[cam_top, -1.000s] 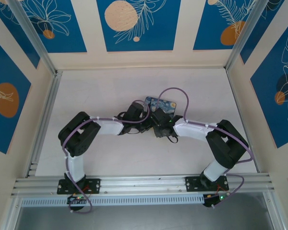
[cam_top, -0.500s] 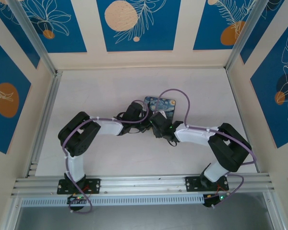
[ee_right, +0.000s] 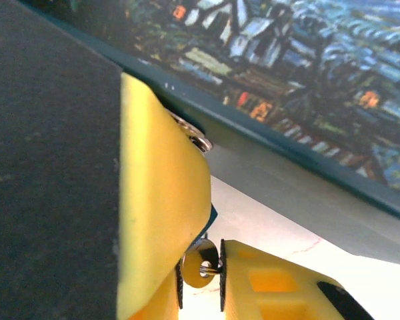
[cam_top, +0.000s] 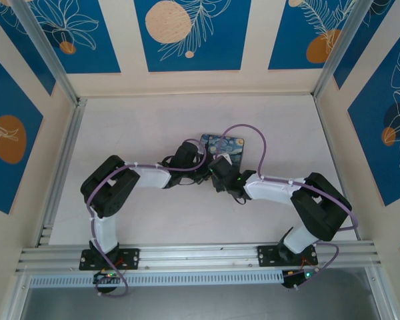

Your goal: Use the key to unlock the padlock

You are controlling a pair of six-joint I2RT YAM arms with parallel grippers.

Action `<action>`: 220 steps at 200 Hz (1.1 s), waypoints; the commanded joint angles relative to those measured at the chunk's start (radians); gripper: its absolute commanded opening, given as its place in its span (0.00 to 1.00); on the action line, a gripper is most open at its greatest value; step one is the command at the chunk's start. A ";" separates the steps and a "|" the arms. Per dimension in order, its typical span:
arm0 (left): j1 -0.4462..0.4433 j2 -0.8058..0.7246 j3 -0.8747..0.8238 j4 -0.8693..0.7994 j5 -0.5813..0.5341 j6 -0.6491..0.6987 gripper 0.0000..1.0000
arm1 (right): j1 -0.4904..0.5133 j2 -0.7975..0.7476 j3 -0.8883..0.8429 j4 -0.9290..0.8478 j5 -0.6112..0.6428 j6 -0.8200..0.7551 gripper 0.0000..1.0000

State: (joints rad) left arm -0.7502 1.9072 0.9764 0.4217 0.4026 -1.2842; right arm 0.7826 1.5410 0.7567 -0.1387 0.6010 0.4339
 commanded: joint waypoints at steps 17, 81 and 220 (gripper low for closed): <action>-0.013 0.010 -0.013 -0.034 0.061 -0.015 0.00 | -0.022 -0.026 0.020 0.083 -0.005 0.009 0.10; -0.012 0.021 -0.012 -0.027 0.061 -0.019 0.00 | -0.052 -0.080 0.005 0.072 -0.057 0.024 0.00; -0.007 -0.031 0.047 -0.240 0.071 -0.007 0.00 | -0.112 -0.233 -0.126 0.141 -0.266 -0.068 0.47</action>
State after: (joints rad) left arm -0.7502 1.8950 1.0035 0.3199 0.4110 -1.2789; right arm 0.6735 1.3117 0.6361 -0.0559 0.3733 0.4099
